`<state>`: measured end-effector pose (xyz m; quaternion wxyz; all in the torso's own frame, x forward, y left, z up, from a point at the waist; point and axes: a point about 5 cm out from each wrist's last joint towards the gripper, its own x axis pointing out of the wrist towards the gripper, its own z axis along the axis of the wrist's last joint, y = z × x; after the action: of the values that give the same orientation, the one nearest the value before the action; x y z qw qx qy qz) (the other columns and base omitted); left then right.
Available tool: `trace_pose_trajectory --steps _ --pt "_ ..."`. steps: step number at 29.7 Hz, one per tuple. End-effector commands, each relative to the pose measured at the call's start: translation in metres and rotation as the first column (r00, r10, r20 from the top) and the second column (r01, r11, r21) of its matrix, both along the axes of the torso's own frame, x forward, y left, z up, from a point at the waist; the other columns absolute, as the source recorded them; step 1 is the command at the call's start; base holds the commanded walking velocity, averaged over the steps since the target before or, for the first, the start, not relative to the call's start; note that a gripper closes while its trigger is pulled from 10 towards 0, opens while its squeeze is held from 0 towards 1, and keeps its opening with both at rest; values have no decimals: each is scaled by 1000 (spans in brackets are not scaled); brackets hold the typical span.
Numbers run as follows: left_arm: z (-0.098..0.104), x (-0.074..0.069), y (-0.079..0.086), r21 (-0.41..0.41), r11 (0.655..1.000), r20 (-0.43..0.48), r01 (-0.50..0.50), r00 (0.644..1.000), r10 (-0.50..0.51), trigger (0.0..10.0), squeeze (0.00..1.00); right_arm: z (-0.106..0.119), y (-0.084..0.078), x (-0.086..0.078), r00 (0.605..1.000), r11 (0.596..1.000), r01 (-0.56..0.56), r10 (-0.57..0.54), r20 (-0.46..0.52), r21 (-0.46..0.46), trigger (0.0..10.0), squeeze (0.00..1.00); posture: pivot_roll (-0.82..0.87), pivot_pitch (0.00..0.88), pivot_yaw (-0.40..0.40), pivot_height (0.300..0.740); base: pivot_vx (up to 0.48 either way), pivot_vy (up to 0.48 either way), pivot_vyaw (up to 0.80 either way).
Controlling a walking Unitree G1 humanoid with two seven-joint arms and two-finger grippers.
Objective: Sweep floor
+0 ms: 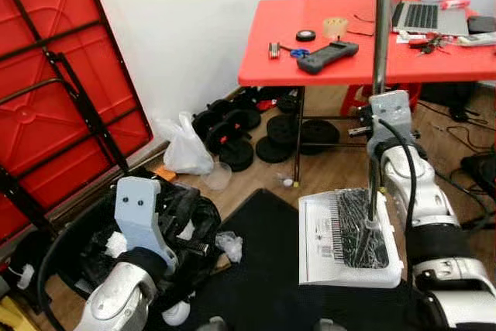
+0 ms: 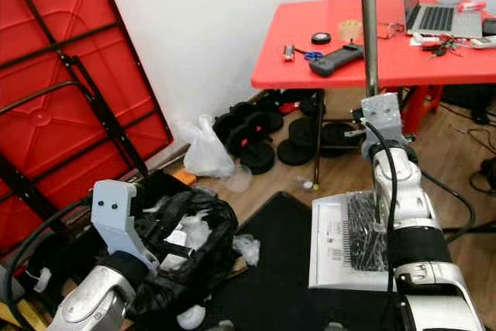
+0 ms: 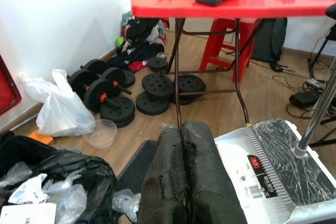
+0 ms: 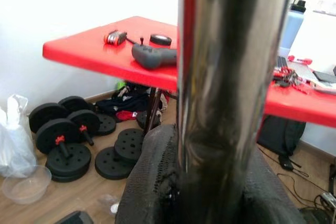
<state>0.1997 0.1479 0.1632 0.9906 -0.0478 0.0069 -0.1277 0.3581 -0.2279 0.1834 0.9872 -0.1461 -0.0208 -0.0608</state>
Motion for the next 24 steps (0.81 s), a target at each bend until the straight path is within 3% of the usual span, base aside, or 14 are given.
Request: trace_pose_trajectory --steps 1,24 --pt "-1 -2 1 -1 1000 -7 27 1000 -27 10000 0 24 9 6 994 999 -40 44 101 -35 10000 0 -75 47 25 645 0 0 0" --pt "1 -7 1 -1 1000 -12 31 999 -31 10000 0 39 -1 16 990 991 -1 20 138 -136 10000 0 -56 65 27 565 0 0 0"
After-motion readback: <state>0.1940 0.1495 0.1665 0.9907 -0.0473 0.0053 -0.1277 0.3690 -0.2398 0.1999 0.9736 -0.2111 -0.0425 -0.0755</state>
